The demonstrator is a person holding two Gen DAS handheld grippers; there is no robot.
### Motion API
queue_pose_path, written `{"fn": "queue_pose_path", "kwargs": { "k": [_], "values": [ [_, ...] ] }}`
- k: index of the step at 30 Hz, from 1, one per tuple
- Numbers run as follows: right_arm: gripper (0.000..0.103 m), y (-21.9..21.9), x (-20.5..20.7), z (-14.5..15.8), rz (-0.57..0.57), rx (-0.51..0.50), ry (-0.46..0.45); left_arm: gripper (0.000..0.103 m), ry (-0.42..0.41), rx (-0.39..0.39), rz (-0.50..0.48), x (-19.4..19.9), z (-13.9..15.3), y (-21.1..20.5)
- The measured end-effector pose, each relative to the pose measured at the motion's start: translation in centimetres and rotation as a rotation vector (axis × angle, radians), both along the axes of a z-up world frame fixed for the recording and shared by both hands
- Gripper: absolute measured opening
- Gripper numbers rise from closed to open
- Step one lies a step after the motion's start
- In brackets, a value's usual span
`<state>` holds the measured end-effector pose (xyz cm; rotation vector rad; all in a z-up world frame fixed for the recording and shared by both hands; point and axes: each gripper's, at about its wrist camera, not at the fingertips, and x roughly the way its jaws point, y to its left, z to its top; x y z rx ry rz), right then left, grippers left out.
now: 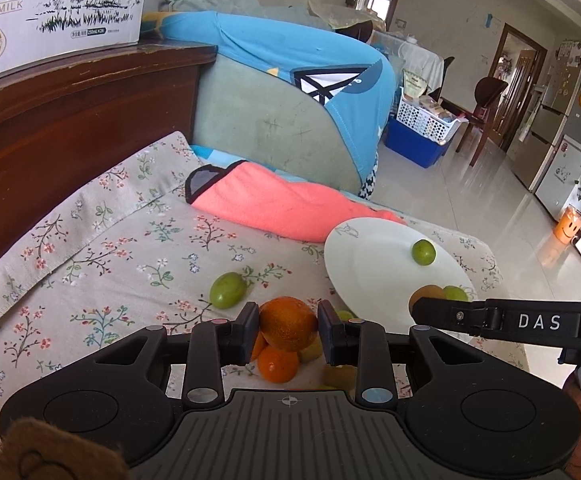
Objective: Organize fruits
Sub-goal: 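Carry the tangerine and kiwi onto the plate and open both tools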
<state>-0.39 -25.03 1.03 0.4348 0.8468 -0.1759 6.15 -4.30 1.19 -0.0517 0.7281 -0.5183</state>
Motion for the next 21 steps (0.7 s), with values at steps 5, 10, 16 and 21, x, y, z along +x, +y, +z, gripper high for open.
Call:
{"fn": "queue_pose_path", "kwargs": {
  "k": [5, 10, 16, 21],
  "values": [
    [0.024, -2.1, -0.5, 1.1, -0.08, 0.008, -0.035, 0.029, -0.002, -0.02, -0.026, 0.8, 0.3, -1.7],
    [0.024, -3.9, -0.9, 0.9, -0.178, 0.022, -0.022, 0.029, -0.014, -0.023, -0.064, 1.5, 0.5, -3.8],
    [0.024, -5.1, -1.3, -0.2, -0.257, 0.057, 0.026, 0.029, -0.012, -0.012, -0.098, 2.1, -0.2, -6.0],
    [0.024, -5.8, -1.5, -1.2, -0.303, 0.083, 0.057, 0.029, -0.011, 0.015, -0.129, 2.6, -1.1, -7.8]
  ]
}}
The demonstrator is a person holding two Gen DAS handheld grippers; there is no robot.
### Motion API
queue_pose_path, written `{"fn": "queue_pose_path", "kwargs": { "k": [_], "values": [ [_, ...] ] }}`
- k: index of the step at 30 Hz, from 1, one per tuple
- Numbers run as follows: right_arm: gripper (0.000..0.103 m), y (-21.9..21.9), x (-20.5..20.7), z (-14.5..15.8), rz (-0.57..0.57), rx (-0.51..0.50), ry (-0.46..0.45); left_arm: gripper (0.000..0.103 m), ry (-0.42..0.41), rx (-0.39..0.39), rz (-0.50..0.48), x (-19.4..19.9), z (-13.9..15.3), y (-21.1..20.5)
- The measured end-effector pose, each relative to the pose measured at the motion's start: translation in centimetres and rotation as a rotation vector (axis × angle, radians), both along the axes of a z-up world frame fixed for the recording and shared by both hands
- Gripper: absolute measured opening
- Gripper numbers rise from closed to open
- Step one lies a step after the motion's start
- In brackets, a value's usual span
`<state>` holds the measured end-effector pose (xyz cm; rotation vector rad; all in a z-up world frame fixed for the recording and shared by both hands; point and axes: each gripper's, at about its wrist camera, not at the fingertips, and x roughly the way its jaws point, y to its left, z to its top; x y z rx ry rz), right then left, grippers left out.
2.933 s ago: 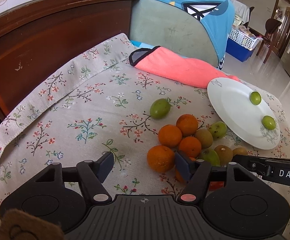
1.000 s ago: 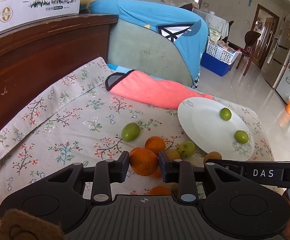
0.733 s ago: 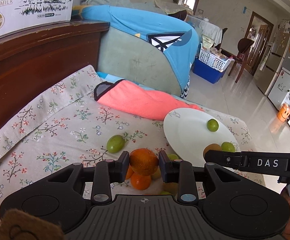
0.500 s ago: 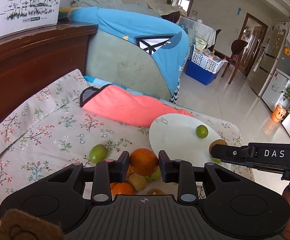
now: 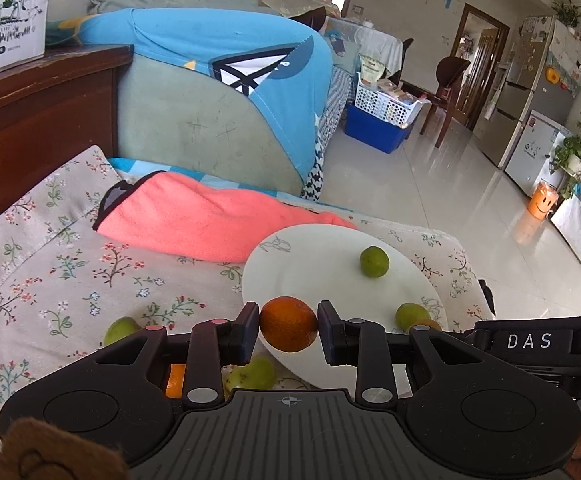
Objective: Organize fruits
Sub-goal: 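Carry the tangerine and kiwi onto the plate and open both tools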
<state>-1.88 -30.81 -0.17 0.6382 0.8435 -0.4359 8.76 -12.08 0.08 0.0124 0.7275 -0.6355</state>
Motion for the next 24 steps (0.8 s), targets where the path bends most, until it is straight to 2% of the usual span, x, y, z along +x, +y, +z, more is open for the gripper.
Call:
{"fn": "queue_pose_path", "kwargs": {
  "k": [7, 16, 19, 24],
  "values": [
    [0.024, -0.1, 0.1, -0.5, -0.012, -0.002, 0.017, 0.029, 0.009, 0.018, -0.024, 0.4, -1.1, -1.6],
    [0.027, -0.7, 0.3, -0.9, -0.044, 0.003, 0.018, 0.033, 0.0, 0.016, -0.022, 0.4, -1.1, -2.1],
    [0.027, -0.7, 0.3, -0.8, -0.044, 0.001, 0.012, 0.041, -0.006, 0.013, -0.01, 0.3, -0.7, -1.8],
    [0.027, -0.6, 0.2, -0.6, -0.035, 0.003, 0.005, 0.065, -0.016, 0.012, 0.025, 0.1, 0.3, -1.1]
  ]
}}
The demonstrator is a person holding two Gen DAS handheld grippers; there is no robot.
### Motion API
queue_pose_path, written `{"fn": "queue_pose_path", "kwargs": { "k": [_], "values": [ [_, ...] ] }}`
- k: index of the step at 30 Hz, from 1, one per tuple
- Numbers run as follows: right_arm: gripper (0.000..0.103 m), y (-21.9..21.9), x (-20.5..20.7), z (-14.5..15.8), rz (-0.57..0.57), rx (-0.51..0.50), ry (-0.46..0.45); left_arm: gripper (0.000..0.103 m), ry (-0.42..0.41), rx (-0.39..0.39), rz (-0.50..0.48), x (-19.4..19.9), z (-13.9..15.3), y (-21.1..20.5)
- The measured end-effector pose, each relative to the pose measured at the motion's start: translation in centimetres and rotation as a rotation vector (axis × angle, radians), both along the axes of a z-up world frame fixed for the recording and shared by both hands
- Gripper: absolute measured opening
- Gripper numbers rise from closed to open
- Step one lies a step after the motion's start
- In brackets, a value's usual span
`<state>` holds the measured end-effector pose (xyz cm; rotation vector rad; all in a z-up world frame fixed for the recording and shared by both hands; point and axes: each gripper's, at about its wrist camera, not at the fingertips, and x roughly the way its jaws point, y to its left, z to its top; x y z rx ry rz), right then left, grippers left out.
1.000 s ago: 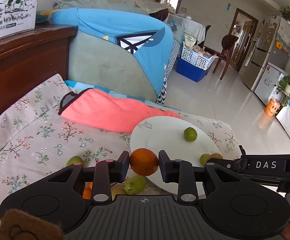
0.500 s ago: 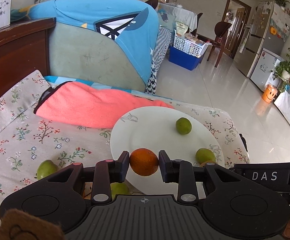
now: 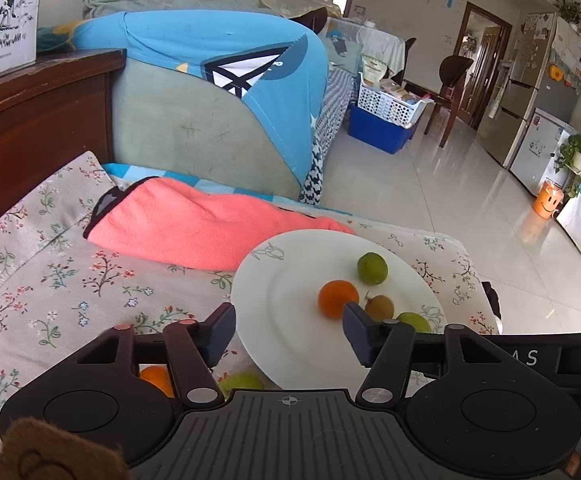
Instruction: Organize fruits
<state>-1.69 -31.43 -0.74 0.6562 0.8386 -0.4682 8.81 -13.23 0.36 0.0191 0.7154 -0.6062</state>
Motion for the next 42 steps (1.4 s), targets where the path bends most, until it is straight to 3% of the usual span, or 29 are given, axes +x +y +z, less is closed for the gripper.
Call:
{"fn": "queue_pose_path", "kwargs": {
  "k": [5, 12, 15, 24, 37, 42],
  "values": [
    [0.027, 0.3, 0.1, 0.2, 0.018, -0.001, -0.003, 0.073, -0.002, 0.025, 0.02, -0.4, 1.0, 1.0],
    [0.027, 1.5, 0.2, 0.5, 0.083, -0.026, -0.003, 0.078, -0.016, 0.066, 0.03, -1.4, 2.2, 3.5],
    [0.027, 2.5, 0.3, 0.6, 0.129, -0.062, 0.0, 0.078, -0.012, 0.085, 0.048, -1.8, 2.2, 5.1],
    [0.027, 4.8, 0.8, 0.0, 0.27, -0.043, -0.003, 0.078, 0.021, 0.101, 0.105, -3.2, 1.3, 9.3],
    [0.027, 6.9, 1.3, -1.5, 0.373, 0.041, 0.03, 0.078, 0.031, 0.148, -0.025, -6.0, -1.3, 10.3],
    [0.027, 7.4, 2.0, -2.1, 0.379, 0.048, 0.043, 0.077, 0.053, 0.129, -0.04, -6.0, -1.8, 10.4]
  ]
}}
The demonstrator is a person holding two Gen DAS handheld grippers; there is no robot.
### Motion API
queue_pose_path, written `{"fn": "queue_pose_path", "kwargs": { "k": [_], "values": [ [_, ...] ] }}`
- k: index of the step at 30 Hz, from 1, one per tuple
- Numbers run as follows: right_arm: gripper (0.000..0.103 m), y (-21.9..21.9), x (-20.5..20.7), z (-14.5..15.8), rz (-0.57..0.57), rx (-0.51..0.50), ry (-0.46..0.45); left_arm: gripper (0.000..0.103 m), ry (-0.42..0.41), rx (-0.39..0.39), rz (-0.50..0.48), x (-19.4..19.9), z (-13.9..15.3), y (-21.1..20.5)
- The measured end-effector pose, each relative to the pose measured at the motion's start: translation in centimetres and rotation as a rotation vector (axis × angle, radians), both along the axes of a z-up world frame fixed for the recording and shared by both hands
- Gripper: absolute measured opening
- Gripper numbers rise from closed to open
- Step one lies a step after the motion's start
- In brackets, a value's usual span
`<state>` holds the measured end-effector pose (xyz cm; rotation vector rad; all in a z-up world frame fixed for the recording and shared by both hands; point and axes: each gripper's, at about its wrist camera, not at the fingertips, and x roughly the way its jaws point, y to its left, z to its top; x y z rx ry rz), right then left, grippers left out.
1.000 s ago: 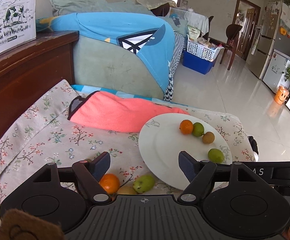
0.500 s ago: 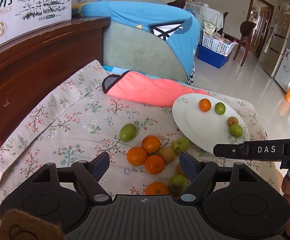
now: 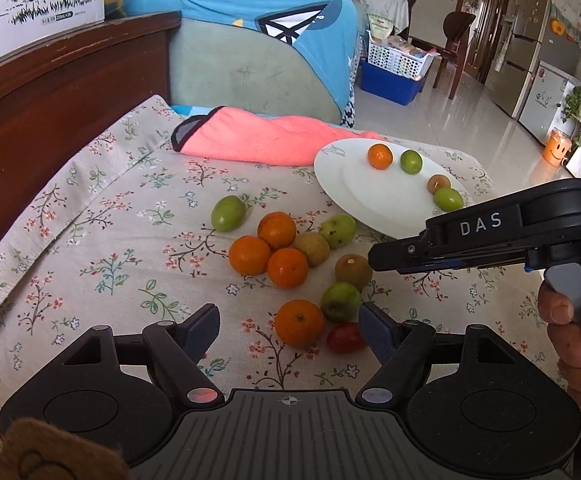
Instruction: Organize fruits
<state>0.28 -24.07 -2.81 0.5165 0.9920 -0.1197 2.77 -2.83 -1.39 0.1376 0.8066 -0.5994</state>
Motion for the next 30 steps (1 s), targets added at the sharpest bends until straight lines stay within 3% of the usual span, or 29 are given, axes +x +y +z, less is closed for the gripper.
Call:
{"fn": "queue_pose_path", "kwargs": {
  "k": [10, 17, 30],
  "values": [
    [0.027, 0.7, 1.4, -1.4, -0.008, 0.023, 0.036, 0.069, 0.042, -0.023, -0.007, 0.6, -1.0, -0.5],
    [0.028, 1.2, 2.1, -1.8, -0.022, 0.003, 0.045, 0.052, 0.063, -0.035, -0.002, 1.0, -1.3, -0.1],
    [0.027, 1.6, 2.3, -1.7, -0.015, -0.023, 0.049, 0.051, 0.036, 0.026, -0.002, 1.1, -1.9, -0.5]
  ]
}}
